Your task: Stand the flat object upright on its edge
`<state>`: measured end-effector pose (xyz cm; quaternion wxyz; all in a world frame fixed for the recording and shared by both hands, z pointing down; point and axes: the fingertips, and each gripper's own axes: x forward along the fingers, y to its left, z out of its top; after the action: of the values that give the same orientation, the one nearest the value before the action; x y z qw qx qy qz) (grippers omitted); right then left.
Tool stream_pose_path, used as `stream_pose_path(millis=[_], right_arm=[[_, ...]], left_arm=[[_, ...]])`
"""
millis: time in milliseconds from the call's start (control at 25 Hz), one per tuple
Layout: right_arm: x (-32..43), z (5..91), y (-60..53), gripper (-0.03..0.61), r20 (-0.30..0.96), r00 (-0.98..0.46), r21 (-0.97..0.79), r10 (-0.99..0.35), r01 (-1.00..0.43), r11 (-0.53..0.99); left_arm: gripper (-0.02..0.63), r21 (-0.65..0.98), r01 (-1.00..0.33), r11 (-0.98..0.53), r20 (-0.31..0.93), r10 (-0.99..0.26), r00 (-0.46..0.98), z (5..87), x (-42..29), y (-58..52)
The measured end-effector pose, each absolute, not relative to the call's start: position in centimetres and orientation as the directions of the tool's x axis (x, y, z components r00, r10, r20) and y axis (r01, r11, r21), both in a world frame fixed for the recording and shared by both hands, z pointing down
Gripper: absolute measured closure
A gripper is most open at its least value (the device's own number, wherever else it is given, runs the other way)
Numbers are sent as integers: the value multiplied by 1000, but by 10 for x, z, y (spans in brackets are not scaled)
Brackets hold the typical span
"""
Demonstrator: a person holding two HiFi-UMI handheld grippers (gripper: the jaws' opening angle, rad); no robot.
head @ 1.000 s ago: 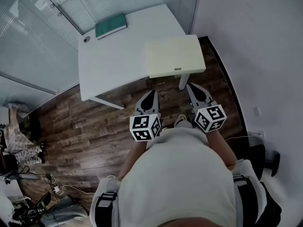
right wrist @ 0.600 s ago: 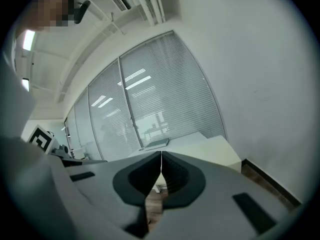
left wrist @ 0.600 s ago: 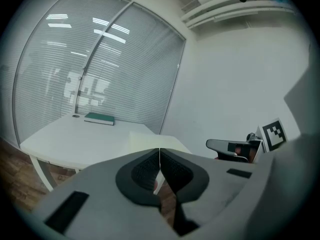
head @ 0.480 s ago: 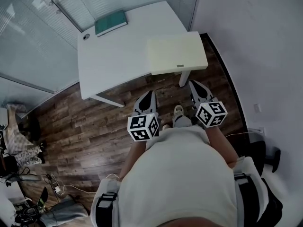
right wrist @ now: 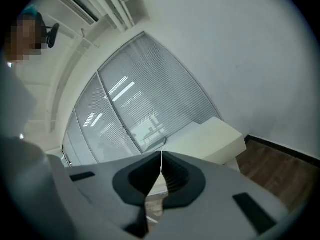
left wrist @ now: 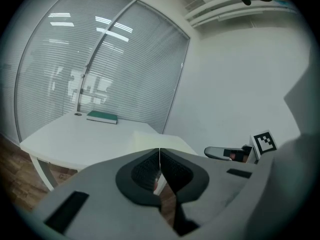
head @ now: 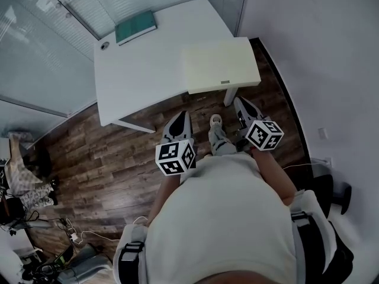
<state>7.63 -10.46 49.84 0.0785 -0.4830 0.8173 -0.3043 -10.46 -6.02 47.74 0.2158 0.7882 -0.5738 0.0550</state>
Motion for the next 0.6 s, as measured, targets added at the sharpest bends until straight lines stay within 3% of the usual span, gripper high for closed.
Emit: stream_pose_path(millis=[600], right_arm=[[105, 553, -146, 557, 152, -469, -837, -870, -529, 138]], left_arm=[[591, 293, -920, -260, 339, -872, 354, 481, -97, -108]])
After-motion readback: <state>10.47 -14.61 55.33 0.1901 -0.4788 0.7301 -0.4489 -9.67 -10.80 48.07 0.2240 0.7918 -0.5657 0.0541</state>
